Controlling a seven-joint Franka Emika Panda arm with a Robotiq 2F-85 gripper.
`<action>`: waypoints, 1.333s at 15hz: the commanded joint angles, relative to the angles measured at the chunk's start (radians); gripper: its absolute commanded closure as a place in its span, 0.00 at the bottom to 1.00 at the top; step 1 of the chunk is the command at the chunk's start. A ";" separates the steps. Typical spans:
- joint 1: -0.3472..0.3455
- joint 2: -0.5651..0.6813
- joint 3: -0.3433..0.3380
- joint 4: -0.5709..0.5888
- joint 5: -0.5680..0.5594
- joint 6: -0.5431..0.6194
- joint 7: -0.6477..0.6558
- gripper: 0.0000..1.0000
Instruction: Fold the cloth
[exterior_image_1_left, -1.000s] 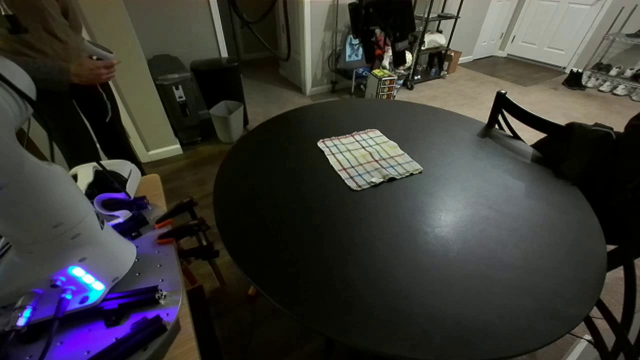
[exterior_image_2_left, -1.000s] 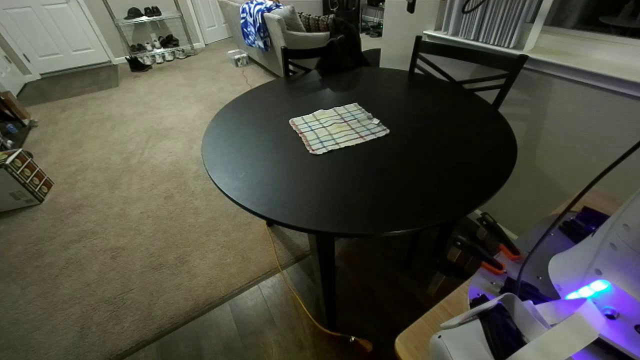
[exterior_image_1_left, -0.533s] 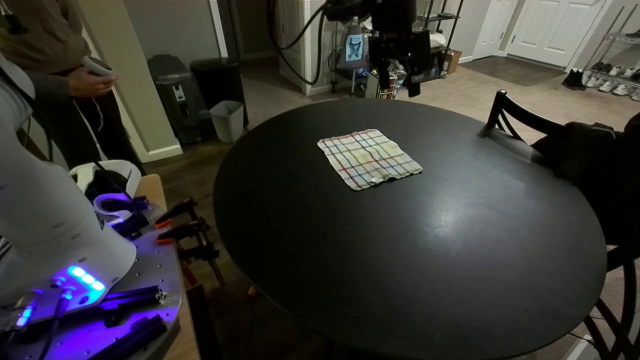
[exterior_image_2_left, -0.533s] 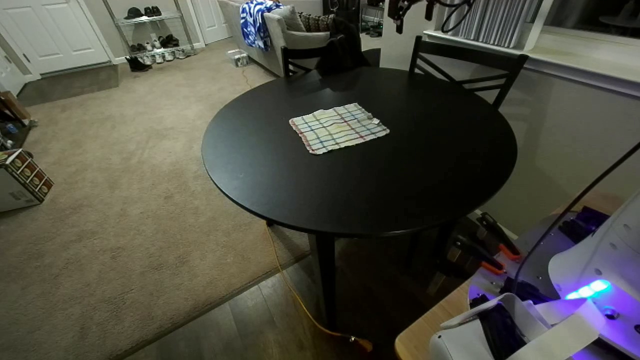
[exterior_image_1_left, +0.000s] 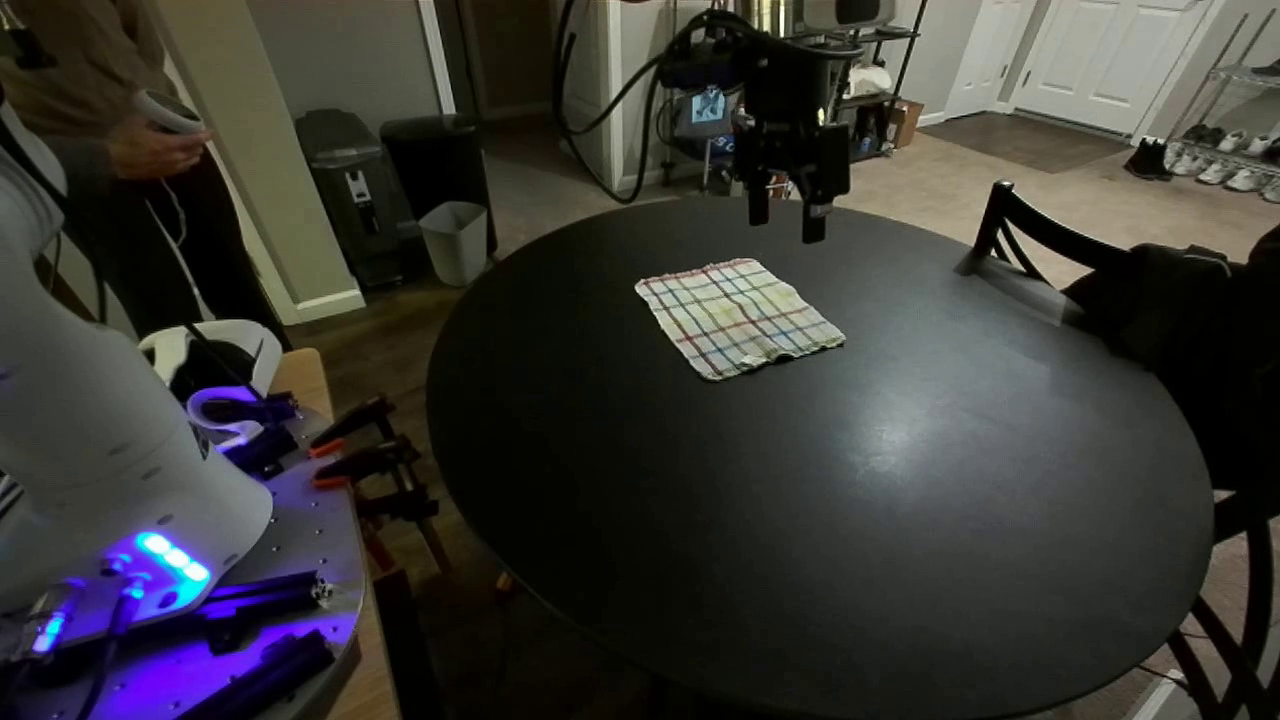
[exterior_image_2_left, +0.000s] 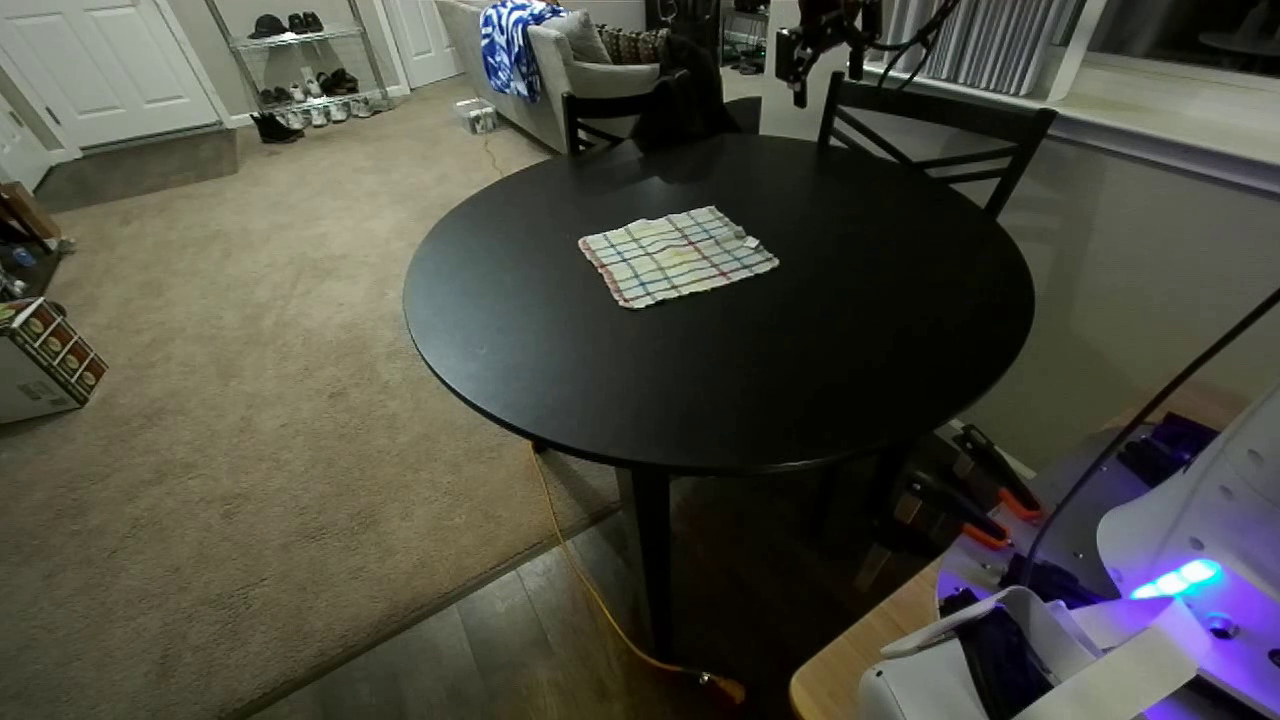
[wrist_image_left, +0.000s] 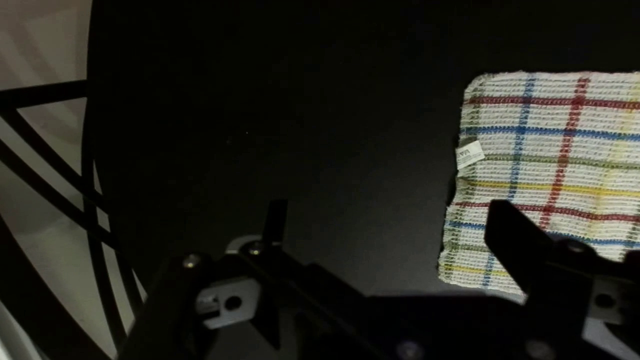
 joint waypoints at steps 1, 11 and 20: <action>0.012 -0.028 -0.011 0.002 0.003 -0.043 -0.019 0.00; 0.012 -0.002 -0.012 0.007 0.004 -0.017 -0.003 0.00; 0.012 -0.002 -0.012 0.007 0.004 -0.017 -0.003 0.00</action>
